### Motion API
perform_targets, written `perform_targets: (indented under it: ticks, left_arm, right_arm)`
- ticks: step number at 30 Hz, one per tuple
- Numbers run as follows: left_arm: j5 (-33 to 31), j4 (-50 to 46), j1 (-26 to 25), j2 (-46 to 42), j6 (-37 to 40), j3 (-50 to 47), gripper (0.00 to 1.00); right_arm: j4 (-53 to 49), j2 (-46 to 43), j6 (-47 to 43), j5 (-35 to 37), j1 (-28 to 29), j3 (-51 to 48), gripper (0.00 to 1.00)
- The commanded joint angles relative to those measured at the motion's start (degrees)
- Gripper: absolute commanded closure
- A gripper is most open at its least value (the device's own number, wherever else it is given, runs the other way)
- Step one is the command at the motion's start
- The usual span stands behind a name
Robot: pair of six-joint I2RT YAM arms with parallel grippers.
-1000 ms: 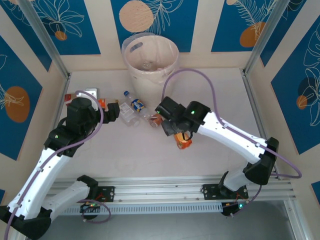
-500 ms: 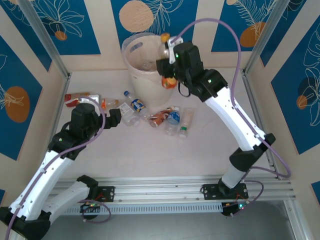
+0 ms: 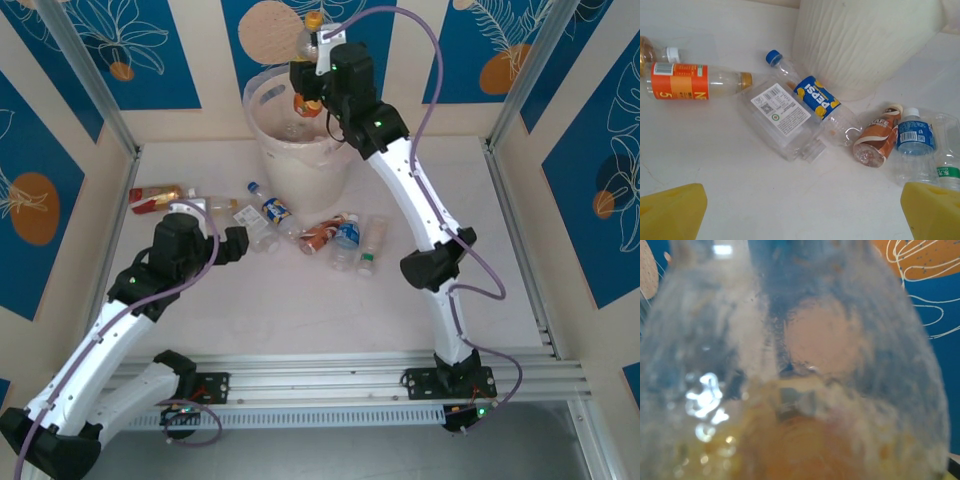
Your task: Put the plastic bottles in the bin
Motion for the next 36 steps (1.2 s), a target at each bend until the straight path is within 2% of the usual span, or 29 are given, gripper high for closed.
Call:
perform_targets:
  ticks: [1, 5, 9, 18, 24, 36]
  left_arm:
    - [1.3, 1.4, 0.5, -1.3, -1.5, -1.1, 0.01]
    - [0.9, 1.1, 0.5, -1.9, -2.0, -1.7, 0.01]
    - [0.9, 1.1, 0.5, -2.5, -2.1, -2.0, 0.0]
    - [1.0, 1.6, 0.5, -2.1, -2.6, -3.5, 0.0]
    - [0.1, 2.1, 0.4, -1.6, -2.4, -4.3, 0.0]
    - [-0.8, 1.8, 0.5, -1.2, -1.5, -3.9, 0.0]
  right_arm:
    - [5.1, 1.7, -1.5, -1.4, -0.8, 1.1, 0.57]
    - [9.1, 3.3, -1.2, -2.5, -1.6, -2.3, 0.57]
    - [10.3, 6.5, -1.7, -3.1, -1.9, -1.4, 0.57]
    - [10.4, 11.7, -2.6, -4.5, -3.6, 0.8, 0.57]
    - [10.2, 13.9, 0.0, -6.5, -5.5, 1.0, 0.57]
    - [8.8, 17.7, -0.8, -9.0, -6.0, 1.7, 0.54]
